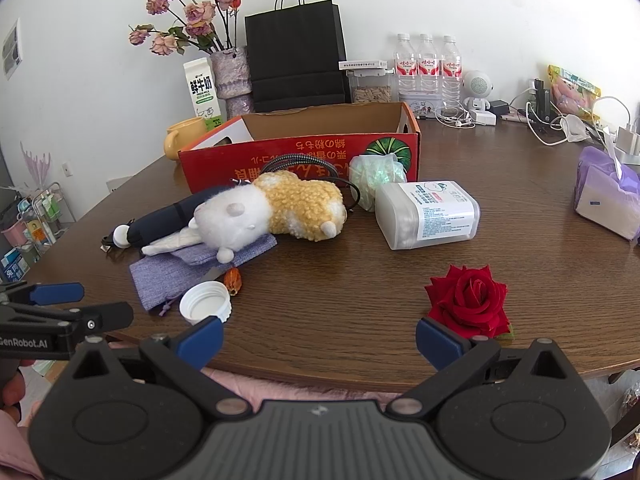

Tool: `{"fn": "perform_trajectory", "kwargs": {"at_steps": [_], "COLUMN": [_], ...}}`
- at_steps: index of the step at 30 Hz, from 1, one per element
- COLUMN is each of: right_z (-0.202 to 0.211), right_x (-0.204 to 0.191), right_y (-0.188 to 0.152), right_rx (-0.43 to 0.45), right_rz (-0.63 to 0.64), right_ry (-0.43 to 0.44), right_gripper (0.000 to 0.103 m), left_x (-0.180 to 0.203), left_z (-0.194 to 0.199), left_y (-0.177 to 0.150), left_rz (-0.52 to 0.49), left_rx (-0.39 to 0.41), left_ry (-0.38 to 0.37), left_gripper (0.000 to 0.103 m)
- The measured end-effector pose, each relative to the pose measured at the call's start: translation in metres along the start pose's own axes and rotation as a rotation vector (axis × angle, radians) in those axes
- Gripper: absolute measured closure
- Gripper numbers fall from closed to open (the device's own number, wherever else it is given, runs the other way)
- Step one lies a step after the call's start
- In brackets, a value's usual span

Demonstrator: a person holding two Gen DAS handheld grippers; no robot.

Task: Organize objects

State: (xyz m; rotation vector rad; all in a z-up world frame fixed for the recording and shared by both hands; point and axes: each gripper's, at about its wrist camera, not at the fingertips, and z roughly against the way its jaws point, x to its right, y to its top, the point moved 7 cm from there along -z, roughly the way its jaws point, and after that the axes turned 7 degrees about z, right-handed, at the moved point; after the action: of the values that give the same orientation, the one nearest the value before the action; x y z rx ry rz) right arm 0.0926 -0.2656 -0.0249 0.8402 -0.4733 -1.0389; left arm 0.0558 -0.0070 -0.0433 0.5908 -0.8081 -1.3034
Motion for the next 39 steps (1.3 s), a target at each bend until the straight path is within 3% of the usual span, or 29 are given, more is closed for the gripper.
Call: {"fn": "perform_trajectory", "kwargs": {"at_steps": [25,39], "right_z": [0.001,0.011], "right_x": [0.002,0.026], "right_y": [0.002,0.009], "right_rx": [0.006,0.05], "right_rz": [0.016,0.041], "right_ry": [-0.013,-0.113], "right_gripper": [0.0,0.0], "left_x": [-0.006,-0.031], "left_z": [0.001,0.001], "left_y": [0.004,0.015], "left_rz": [0.01,0.05], "left_rx": [0.004,0.031], "left_ry": [0.005,0.078], "left_gripper": [0.0,0.0]}}
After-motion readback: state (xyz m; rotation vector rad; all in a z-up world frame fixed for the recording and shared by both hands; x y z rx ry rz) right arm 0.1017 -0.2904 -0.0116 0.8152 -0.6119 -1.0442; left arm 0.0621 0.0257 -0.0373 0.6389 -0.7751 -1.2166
